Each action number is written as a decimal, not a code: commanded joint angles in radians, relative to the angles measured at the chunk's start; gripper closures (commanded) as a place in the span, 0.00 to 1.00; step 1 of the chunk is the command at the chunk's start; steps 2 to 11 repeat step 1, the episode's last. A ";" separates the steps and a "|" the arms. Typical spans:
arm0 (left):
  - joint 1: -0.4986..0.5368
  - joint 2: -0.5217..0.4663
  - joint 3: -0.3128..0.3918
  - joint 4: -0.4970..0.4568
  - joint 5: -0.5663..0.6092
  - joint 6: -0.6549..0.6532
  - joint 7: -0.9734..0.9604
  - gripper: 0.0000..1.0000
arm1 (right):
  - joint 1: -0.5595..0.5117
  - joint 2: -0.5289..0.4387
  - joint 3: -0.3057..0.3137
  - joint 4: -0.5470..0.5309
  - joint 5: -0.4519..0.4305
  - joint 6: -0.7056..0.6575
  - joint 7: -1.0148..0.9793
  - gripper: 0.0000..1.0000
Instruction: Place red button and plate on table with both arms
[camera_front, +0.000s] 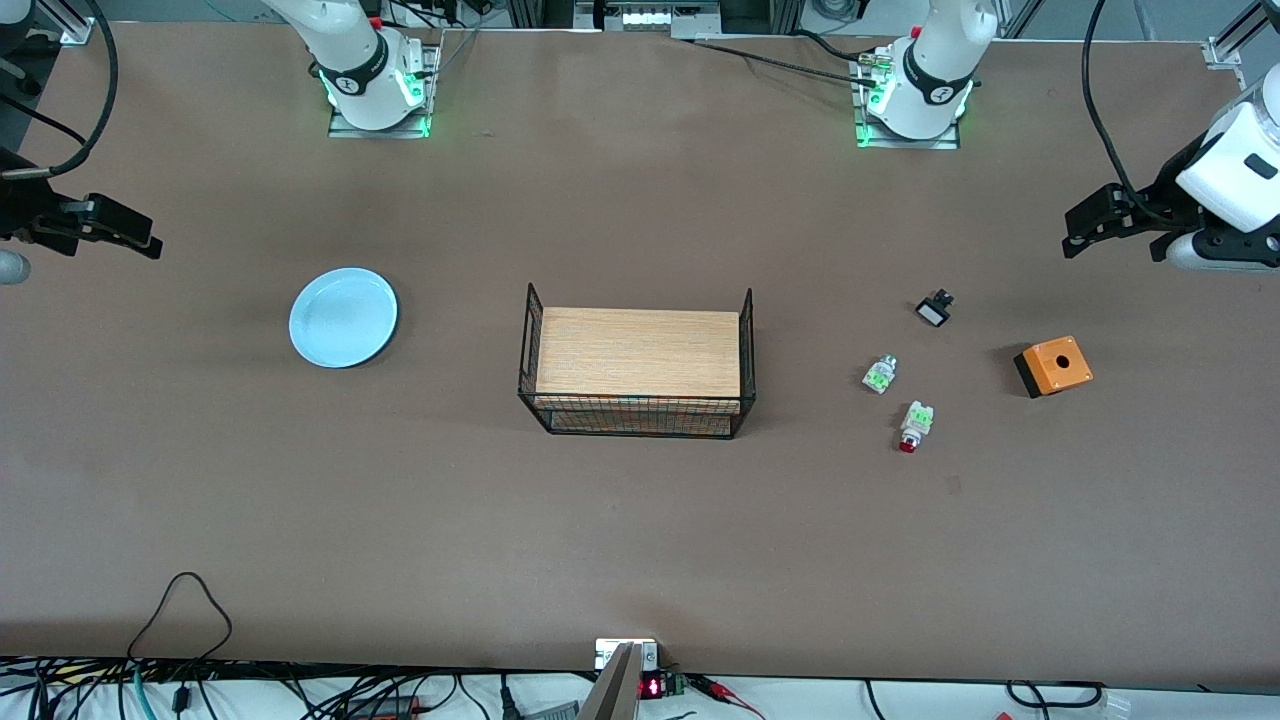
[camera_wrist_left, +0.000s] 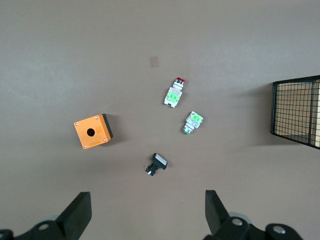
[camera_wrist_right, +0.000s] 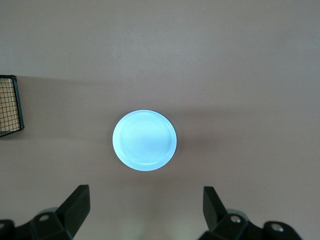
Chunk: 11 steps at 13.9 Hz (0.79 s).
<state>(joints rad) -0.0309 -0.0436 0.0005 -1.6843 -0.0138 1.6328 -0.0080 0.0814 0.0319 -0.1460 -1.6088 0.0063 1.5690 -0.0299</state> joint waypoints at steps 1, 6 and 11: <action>-0.004 -0.024 -0.005 -0.021 0.018 0.007 0.002 0.00 | -0.002 -0.009 0.000 -0.002 -0.002 -0.014 0.001 0.00; -0.004 -0.024 -0.005 -0.021 0.018 0.007 0.002 0.00 | -0.002 -0.009 0.000 -0.002 -0.002 -0.014 0.001 0.00; -0.004 -0.024 -0.005 -0.021 0.018 0.007 0.002 0.00 | -0.002 -0.009 0.000 -0.002 -0.002 -0.014 0.001 0.00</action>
